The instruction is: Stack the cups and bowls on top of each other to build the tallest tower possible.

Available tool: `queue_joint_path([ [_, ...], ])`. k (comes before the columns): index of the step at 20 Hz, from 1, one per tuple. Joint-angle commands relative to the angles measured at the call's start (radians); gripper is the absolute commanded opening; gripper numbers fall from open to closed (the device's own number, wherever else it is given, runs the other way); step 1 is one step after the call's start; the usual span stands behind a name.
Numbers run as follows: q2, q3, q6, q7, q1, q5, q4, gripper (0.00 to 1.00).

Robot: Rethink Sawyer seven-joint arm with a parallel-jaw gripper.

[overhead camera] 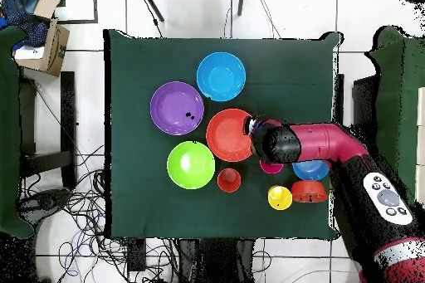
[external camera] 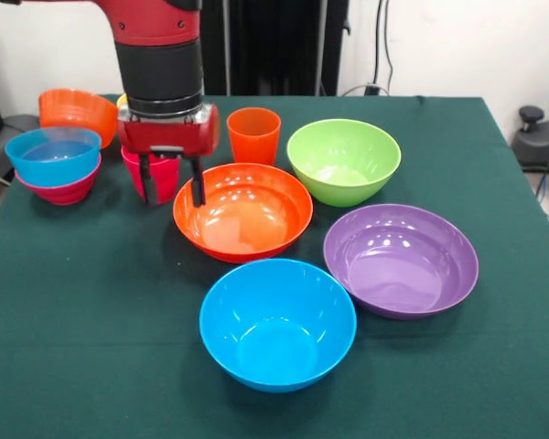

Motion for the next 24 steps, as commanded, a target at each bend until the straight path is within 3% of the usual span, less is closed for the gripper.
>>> queue_joint_path([
  [1, 0.014, 0.194, 0.177, -0.473, -0.004, -0.063, 0.1, 1.0],
  [6, 0.038, 0.242, 0.202, -0.586, -0.017, -0.092, 0.121, 1.0],
  [15, 0.065, 0.209, 0.208, -0.589, 0.023, -0.116, 0.093, 1.0],
  [24, 0.014, 0.212, 0.202, -0.6, -0.035, -0.129, 0.145, 1.0],
])
